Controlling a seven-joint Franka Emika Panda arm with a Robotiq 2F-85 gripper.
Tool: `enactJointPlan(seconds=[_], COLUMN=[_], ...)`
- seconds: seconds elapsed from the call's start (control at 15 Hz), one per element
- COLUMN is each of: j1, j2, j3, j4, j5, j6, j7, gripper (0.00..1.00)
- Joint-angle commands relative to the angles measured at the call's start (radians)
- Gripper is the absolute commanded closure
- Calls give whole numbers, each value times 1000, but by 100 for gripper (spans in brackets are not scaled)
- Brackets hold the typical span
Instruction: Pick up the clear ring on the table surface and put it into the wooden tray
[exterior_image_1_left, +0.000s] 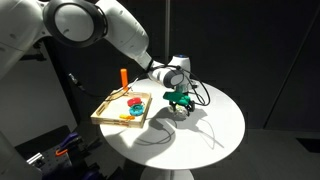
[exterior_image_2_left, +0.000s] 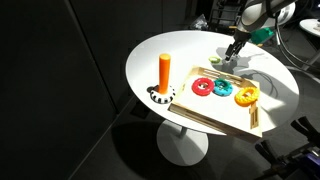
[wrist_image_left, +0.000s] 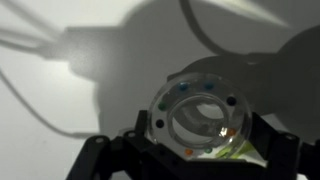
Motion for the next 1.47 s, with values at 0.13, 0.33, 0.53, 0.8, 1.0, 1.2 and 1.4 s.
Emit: enactJointPlan(seconds=[0.13, 0.33, 0.53, 0.8, 1.0, 1.2, 1.4], j1=[-38, -47, -54, -61, -56, -38, -11], j2=[-117, -171, -225, -309, -369, -420, -473], j3=[82, 129, 175, 229, 250, 249, 239], j4=[-44, -73, -118, -202, -268, -335, -418], j5=[31, 66, 118, 191, 254, 303, 313], j6=[-27, -42, -73, -123, -184, -237, -245], j7=[-59, -98, -157, -248, -318, -374, -415], gripper=[30, 30, 30, 30, 30, 30, 30])
